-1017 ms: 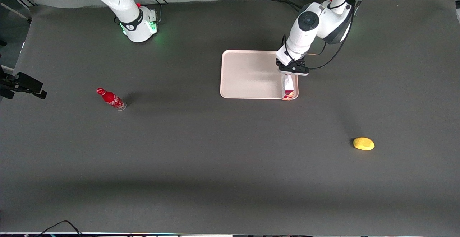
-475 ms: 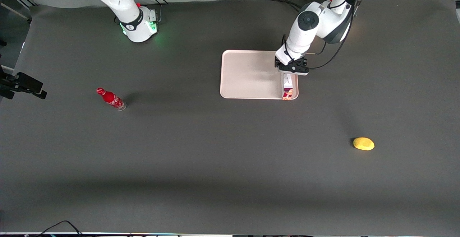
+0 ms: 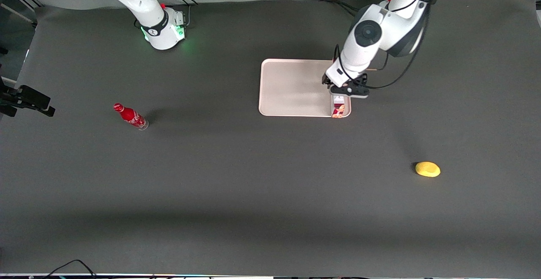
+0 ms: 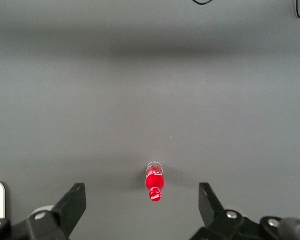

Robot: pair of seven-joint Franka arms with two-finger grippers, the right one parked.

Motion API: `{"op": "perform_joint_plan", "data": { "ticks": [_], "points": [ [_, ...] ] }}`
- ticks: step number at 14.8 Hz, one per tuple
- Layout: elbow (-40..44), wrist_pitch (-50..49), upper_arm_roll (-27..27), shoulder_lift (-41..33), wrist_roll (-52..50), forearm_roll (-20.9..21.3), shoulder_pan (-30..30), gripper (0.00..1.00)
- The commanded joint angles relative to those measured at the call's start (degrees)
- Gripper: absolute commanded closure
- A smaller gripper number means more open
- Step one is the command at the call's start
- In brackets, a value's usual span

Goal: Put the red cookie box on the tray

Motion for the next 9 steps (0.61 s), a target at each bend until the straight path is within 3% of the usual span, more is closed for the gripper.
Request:
{"op": "perform_joint_plan", "data": {
  "ticks": [1, 3, 6, 9],
  "points": [
    [13.19, -14.86, 6.71, -0.28, 8.35, 0.47, 1.78, 0.00],
    [20.48, -20.41, 10.84, 0.76, 9.33, 2.13, 1.87, 0.00],
    [33.48, -24.64, 15.51, 5.85, 9.42, 9.68, 1.78, 0.00],
    [47.72, -31.30, 19.30, 10.77, 9.59, 10.93, 2.31, 0.00]
  ]
}}
